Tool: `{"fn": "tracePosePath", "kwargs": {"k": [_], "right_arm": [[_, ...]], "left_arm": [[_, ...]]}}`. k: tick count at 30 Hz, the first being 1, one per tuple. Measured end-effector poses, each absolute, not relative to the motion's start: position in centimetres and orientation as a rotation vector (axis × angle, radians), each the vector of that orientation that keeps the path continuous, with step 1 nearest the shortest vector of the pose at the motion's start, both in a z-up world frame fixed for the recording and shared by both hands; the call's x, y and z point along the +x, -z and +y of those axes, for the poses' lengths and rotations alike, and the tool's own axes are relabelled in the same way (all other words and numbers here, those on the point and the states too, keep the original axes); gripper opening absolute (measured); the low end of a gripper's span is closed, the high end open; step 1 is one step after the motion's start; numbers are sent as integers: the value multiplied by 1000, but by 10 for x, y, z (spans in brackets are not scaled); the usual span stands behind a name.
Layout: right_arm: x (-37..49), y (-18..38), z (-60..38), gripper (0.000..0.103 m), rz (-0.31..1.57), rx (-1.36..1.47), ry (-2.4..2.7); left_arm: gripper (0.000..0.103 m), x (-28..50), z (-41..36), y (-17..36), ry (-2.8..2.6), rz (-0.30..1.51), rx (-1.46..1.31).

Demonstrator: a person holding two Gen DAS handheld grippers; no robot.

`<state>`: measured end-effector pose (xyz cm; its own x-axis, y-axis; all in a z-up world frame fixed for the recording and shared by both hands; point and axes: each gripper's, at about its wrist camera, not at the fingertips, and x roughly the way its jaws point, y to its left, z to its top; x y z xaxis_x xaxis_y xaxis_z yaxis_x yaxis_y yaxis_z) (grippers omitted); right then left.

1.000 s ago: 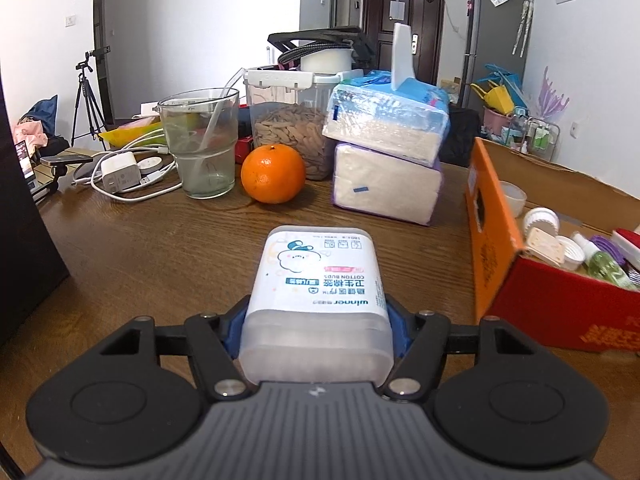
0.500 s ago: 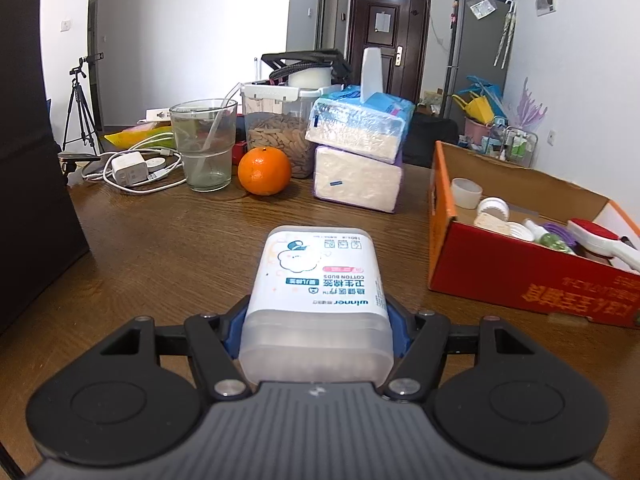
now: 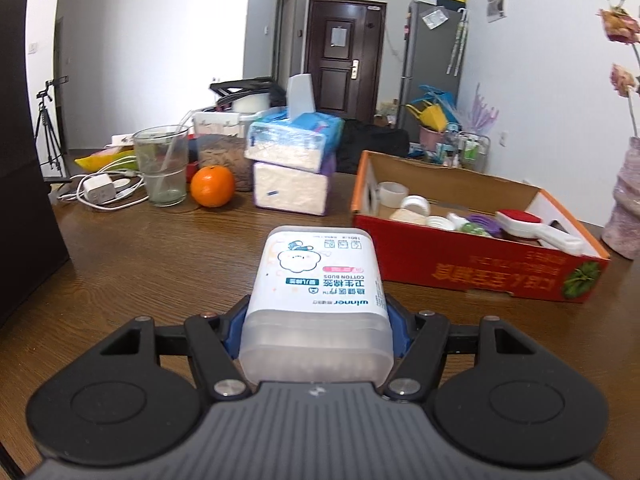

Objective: Organize rigid objects
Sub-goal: 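Carry the cotton-bud box and spray bottle over the red box with both grippers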

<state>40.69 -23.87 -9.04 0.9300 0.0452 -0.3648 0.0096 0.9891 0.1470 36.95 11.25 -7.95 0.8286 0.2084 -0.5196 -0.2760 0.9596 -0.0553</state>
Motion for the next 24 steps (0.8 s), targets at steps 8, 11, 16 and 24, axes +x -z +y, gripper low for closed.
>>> {"fn": "tracePosePath", "kwargs": {"k": [8,11,16,24], "right_arm": [[385,82,-200,27,355,143,-123],[382,81,-188,27,355,142,-154],[380,76,-175,27,347,152,-185],[395,67,-165,27,339,199,-190]], "left_arm": [[66,362,82,68,-200,512,-124],[66,361,71,64,-180,504,-126],[66,364,57,54,-167,489,-131],[66,388,47,40,-164,463,-139]]}}
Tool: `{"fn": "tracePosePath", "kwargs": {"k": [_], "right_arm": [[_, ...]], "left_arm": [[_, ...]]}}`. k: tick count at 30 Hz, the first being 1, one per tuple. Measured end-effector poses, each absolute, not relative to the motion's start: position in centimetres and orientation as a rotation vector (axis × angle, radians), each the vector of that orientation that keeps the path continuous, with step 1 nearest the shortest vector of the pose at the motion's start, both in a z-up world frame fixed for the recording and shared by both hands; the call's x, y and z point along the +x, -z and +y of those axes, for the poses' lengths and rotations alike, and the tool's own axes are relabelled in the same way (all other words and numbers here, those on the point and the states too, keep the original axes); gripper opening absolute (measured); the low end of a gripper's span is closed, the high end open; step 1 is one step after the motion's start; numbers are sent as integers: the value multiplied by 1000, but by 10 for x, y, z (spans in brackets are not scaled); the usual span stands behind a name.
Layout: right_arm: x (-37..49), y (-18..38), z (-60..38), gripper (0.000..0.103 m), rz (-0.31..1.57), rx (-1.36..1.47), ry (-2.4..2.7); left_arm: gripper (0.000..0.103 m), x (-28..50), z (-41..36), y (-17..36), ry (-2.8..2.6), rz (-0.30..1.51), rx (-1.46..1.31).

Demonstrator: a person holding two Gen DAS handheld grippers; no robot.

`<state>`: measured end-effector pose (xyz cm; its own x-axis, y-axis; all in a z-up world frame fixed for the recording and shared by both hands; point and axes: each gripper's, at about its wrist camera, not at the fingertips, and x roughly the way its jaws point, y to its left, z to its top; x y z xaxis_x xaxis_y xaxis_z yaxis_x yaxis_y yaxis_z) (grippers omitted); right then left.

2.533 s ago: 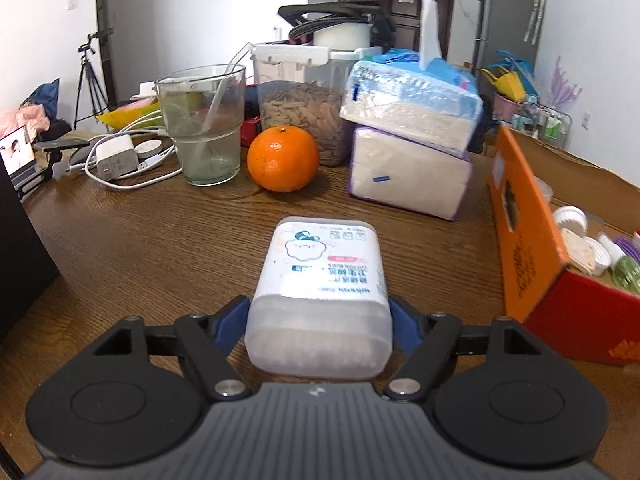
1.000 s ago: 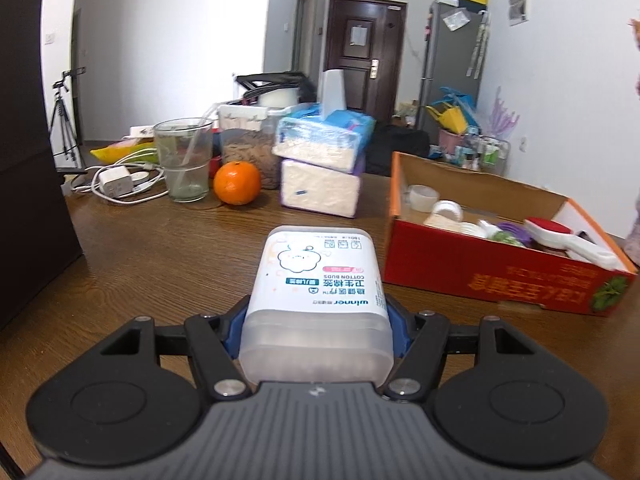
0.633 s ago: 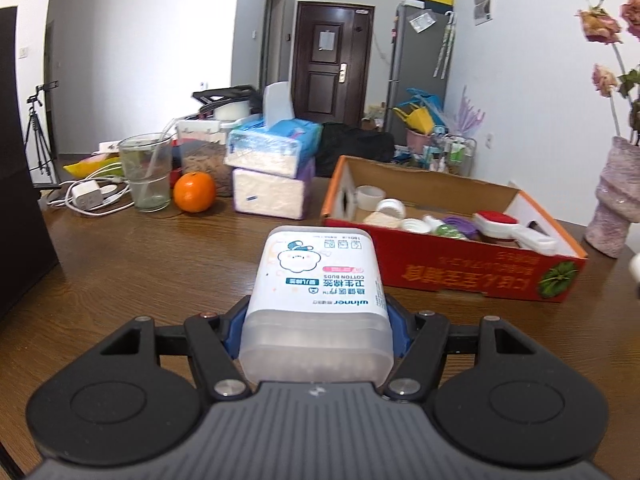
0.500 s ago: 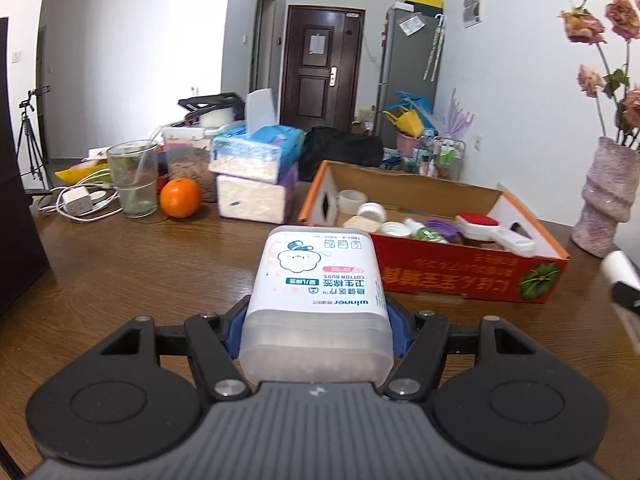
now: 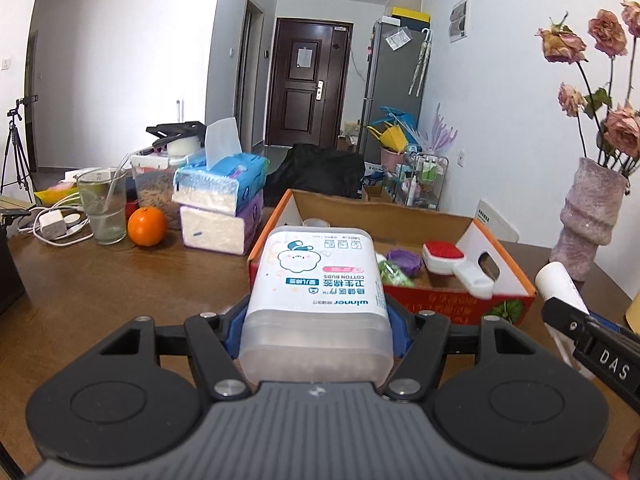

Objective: Organize rigid objects
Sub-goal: 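Carry the cotton-bud box and spray bottle over the red box with both grippers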

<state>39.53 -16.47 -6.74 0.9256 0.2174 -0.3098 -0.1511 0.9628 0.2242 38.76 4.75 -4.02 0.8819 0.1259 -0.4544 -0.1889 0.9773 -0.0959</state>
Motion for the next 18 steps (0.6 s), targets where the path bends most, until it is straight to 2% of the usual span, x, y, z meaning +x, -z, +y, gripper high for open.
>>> {"fn": "tracePosePath", "kwargs": {"k": [18], "right_arm": [[465,58,-150,27,306,225,-175]], "left_arm": [[66,460,59,36,-165,452,-198]]}}
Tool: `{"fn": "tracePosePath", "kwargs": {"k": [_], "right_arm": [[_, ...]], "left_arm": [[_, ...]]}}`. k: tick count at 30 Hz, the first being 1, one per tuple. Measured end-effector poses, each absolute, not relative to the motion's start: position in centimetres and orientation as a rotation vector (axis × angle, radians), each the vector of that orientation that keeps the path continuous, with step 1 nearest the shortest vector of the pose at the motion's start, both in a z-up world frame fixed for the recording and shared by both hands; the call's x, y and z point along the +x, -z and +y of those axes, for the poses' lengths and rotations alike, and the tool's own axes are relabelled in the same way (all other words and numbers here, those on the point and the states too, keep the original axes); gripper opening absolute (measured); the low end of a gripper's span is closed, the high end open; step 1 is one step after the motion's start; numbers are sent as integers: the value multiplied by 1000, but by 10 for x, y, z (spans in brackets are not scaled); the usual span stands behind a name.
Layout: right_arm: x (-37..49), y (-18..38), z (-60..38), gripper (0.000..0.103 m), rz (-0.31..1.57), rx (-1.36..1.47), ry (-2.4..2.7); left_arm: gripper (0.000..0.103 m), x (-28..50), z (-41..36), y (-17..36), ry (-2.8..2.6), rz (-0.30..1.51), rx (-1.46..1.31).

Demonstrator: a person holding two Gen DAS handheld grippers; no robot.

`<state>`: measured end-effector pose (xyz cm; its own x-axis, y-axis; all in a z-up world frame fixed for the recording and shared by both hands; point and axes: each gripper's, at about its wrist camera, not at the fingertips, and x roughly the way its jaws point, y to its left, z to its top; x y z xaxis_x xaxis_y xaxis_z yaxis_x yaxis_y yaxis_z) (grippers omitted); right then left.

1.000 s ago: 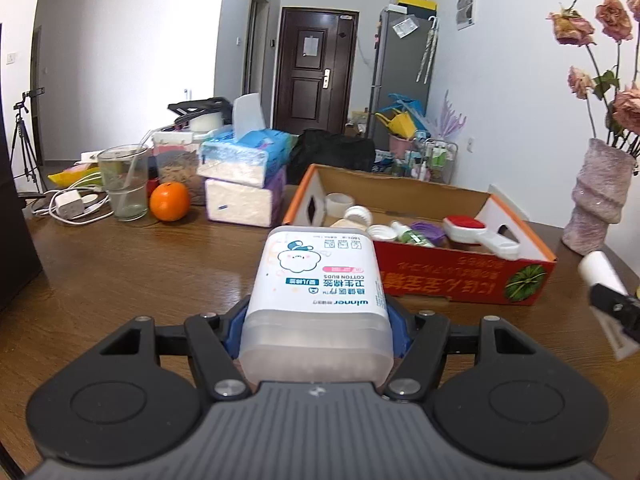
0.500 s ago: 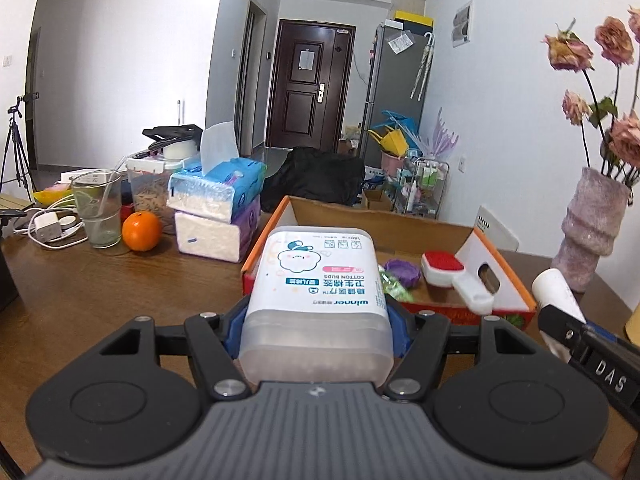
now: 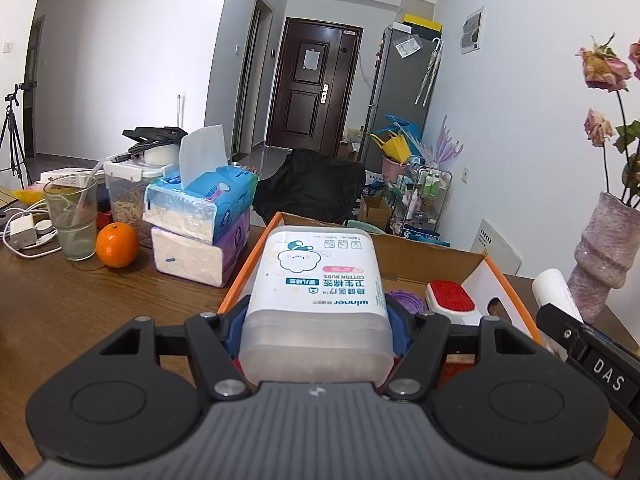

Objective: Organize rigid objects
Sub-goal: 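Carry the cotton-bud box and spray bottle over the red box with both grippers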

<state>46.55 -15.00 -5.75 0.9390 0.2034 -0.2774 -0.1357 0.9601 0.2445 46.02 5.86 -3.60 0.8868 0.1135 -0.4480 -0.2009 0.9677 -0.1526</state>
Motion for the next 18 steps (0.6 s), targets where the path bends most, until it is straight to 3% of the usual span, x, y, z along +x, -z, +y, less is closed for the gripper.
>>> {"fn": "tracePosePath", "kwargs": {"k": [18], "right_arm": [[535,61,-131,27,297,171,-181]], "left_arm": [[66,530,67,38,-172,440,-166]]}}
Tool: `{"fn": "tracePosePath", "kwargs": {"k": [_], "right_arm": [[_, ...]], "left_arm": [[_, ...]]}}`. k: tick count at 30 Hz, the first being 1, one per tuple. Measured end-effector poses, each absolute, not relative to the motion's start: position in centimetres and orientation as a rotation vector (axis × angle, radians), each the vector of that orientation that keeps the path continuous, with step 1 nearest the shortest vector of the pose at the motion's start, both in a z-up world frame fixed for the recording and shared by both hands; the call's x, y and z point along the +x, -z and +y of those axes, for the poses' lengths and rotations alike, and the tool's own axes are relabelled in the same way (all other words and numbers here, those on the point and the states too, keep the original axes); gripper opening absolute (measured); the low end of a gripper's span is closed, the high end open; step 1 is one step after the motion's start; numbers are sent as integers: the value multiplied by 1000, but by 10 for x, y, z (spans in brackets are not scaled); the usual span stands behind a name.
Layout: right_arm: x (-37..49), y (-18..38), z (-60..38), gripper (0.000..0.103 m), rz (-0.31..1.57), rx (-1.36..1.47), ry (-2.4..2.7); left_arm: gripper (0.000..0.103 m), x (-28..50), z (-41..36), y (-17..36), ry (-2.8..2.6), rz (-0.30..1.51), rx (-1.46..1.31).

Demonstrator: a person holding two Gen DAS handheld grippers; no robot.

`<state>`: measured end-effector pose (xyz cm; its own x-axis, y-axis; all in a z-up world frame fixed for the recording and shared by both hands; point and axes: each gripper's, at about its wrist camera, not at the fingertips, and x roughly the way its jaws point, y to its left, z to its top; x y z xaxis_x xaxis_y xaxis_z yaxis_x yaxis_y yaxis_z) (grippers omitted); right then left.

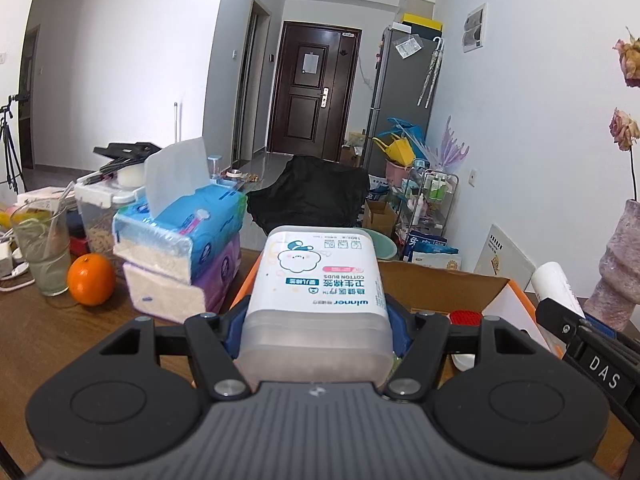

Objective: Organize rigid objects
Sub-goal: 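Carry the cotton-bud box and spray bottle over the red box with both grippers, then release the cotton-bud box with the left gripper while the right gripper releases the spray bottle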

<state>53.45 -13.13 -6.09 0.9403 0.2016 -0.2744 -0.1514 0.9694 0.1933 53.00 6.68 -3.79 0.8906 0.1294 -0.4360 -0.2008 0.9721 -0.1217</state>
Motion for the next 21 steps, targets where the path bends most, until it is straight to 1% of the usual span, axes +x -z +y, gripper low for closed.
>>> {"fn": "tracePosePath", "kwargs": {"k": [7,21], "right_arm": [[558,61,-127,27,311,165,-182],[594,68,-114,27,366,114,-198]], "left_arm": [[66,552,68,40,-166,435,-148],[66,591,64,58,-158,484,-99]]}}
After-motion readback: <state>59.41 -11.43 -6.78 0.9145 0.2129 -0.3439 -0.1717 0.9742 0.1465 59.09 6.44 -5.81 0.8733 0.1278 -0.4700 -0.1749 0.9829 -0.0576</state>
